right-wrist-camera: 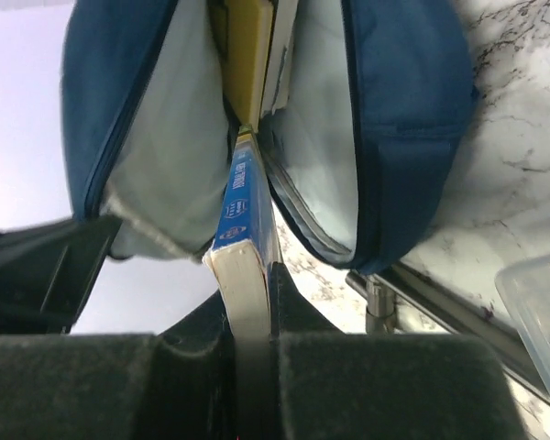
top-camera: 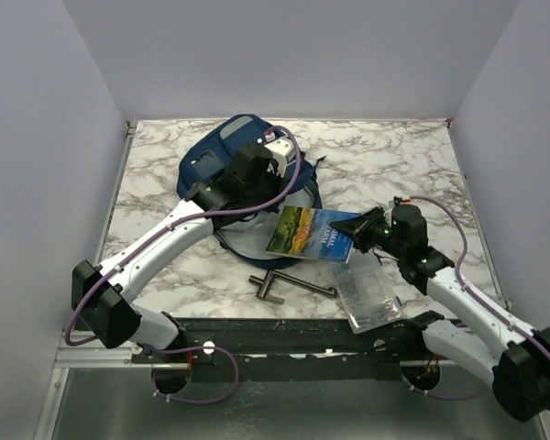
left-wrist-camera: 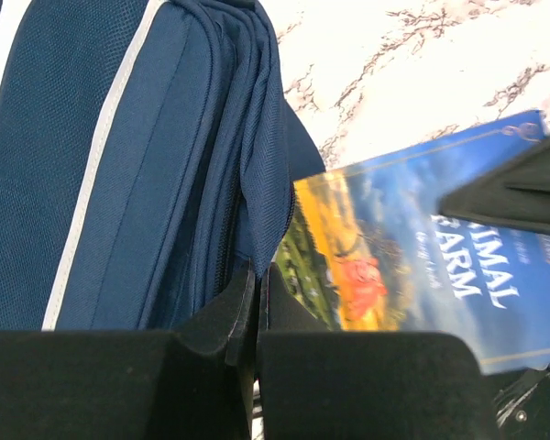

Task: Pack the student bag
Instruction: Place the book in the student bag.

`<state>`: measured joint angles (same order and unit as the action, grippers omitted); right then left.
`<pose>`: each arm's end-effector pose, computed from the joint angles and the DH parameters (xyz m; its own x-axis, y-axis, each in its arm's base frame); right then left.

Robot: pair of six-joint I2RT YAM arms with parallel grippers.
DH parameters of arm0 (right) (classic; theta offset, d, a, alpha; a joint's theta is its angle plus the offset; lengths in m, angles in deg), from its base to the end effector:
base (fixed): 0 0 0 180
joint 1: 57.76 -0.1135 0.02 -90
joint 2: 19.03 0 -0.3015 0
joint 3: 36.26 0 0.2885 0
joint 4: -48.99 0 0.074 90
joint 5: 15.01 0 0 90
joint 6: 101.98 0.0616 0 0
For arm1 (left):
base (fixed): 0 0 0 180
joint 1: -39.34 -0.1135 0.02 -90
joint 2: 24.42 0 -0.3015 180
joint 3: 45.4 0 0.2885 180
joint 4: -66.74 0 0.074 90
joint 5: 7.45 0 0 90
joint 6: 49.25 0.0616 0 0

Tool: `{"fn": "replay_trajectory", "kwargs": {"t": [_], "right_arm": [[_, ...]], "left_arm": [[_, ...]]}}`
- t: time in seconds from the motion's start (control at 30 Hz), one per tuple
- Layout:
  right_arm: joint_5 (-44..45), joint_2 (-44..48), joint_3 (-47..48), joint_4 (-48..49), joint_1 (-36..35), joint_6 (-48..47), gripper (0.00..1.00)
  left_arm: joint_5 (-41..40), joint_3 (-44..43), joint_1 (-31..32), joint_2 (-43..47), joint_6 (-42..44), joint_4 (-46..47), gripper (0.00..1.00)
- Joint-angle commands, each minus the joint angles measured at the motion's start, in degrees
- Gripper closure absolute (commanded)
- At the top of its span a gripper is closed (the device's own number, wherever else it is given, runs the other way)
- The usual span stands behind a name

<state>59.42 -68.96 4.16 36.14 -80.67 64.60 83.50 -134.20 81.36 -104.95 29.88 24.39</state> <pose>0.2089 0.1062 0.2458 -0.6685 0.7347 -0.1153 0.2007 0.3276 0.9233 0.2729 -0.2472 0.3764 -0.5370 0.2300 -0.8116 0.5888 0.7912 -0.1653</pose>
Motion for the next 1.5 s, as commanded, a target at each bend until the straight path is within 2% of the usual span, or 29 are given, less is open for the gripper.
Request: {"fn": "replay_trajectory", "kwargs": {"t": [0.0, 0.13, 0.3, 0.43, 0.6, 0.77, 0.87, 0.93, 1.03, 1.13, 1.27, 1.37, 1.47], "right_arm": [[-1.09, -7.84, 1.87, 24.2, -0.53, 8.74, 1.0], [3.44, -17.68, -0.47, 42.62, -3.1, 12.66, 1.0], [14.24, -29.02, 0.99, 54.04, -8.94, 13.08, 1.0], [29.75, -39.05, 2.28, 68.02, -14.65, 8.26, 1.0], [45.13, -50.75, 11.42, 67.82, -18.54, 0.74, 1.0], [50.89, -60.13, 19.4, 70.86, -18.9, -0.23, 1.0], [56.13, -63.26, 25.75, 65.03, -19.9, -1.07, 1.0], [57.22, -67.78, 31.02, 64.91, -21.32, -2.53, 1.0], [59.31, -73.19, 37.62, 62.05, -24.14, -2.56, 0.86], [58.44, -76.43, 41.34, 60.14, -25.59, -4.62, 0.57], [53.8, -73.22, 36.06, 56.3, -25.7, -3.48, 0.3], [48.9, -67.95, 30.36, 50.35, -25.6, -1.87, 0.19], [42.4, -63.62, 27.59, 44.79, -25.6, -2.13, 0.14]], "left_arm": [[6.43, -5.57, -0.63, 3.16, 0.94, 2.61, 1.0], [8.61, -7.76, -1.03, 2.58, 1.22, 2.07, 1.0], [9.9, -8.99, -2.01, 2.34, 1.48, 2.03, 1.0], [13.65, -9.83, -3.41, 1.8, 1.23, 1.93, 1.0], [14.83, -9.16, -6.02, 3.14, 1.67, 1.31, 1.0], [17.09, -8.84, -7.33, 4.09, 1.18, 1.19, 1.0], [19.91, -9.32, -8.44, 4.22, -0.06, 1.28, 1.0], [21.47, -9.34, -9.46, 4.19, -0.89, 1.5, 1.0], [23.25, -8.9, -11.21, 3.69, -2.36, 2.26, 1.0], [25.55, -8.16, -12.67, 3.2, -4.45, 3.31, 1.0], [26.03, -7.21, -13.2, 3.54, -4.68, 3.59, 1.0], [26.46, -6.73, -13.3, 3.94, -4.77, 3.72, 1.0], [26.93, -6.68, -13.52, 4.09, -5.02, 3.89, 1.0]]}}
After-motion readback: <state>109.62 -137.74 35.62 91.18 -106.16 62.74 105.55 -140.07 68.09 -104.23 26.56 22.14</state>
